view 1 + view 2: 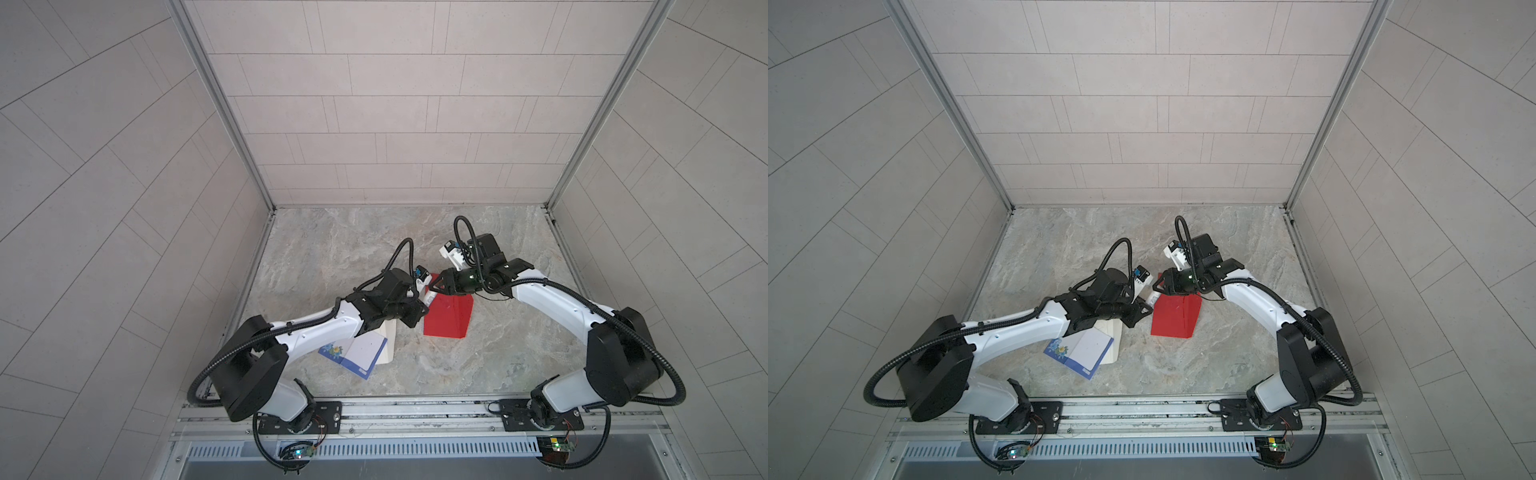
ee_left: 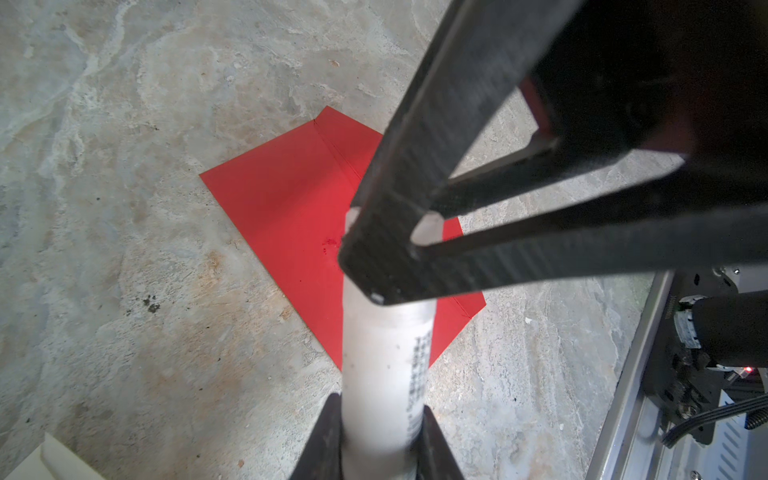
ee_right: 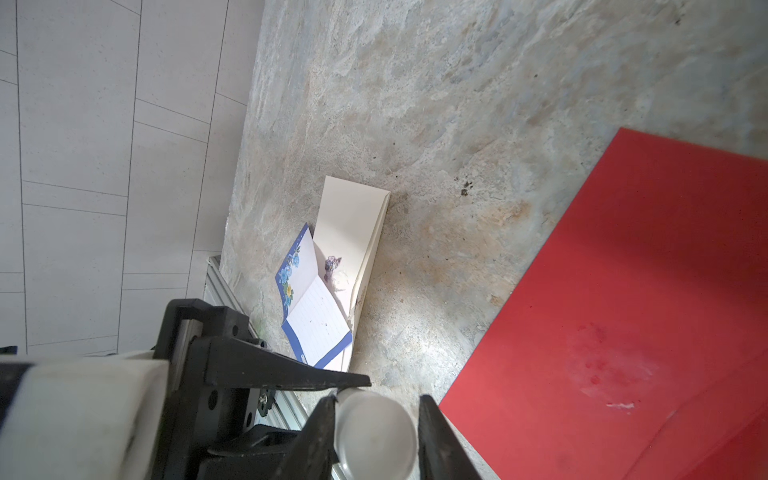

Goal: Place the letter into the envelope and seal it

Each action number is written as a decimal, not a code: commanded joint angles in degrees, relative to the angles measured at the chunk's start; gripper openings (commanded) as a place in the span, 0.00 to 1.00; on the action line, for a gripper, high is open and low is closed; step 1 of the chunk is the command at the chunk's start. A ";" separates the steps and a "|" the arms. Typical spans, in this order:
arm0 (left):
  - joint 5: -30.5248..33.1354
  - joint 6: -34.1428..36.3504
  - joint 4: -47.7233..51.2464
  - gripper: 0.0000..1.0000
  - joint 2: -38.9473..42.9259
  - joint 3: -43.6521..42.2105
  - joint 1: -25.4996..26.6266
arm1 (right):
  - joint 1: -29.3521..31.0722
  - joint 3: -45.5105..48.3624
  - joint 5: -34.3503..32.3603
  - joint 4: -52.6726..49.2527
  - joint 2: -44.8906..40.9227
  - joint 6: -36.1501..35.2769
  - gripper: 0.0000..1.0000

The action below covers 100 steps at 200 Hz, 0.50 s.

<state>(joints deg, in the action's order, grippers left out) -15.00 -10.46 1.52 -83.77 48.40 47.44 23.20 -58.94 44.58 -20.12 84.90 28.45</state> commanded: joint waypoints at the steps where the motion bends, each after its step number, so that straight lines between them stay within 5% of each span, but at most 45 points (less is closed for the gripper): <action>1: 0.04 0.72 -1.61 0.00 1.76 -0.50 0.33 | 0.18 0.41 0.59 1.05 -0.07 0.06 0.31; 100: 7.72 -0.64 -1.43 0.00 0.54 -2.04 0.37 | -6.63 4.65 -7.50 3.10 -3.93 6.75 0.14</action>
<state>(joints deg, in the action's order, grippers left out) -11.31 -10.63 -1.37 -83.79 47.81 48.18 20.67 -56.40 45.21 -17.65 83.02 32.56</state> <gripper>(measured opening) 0.229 0.278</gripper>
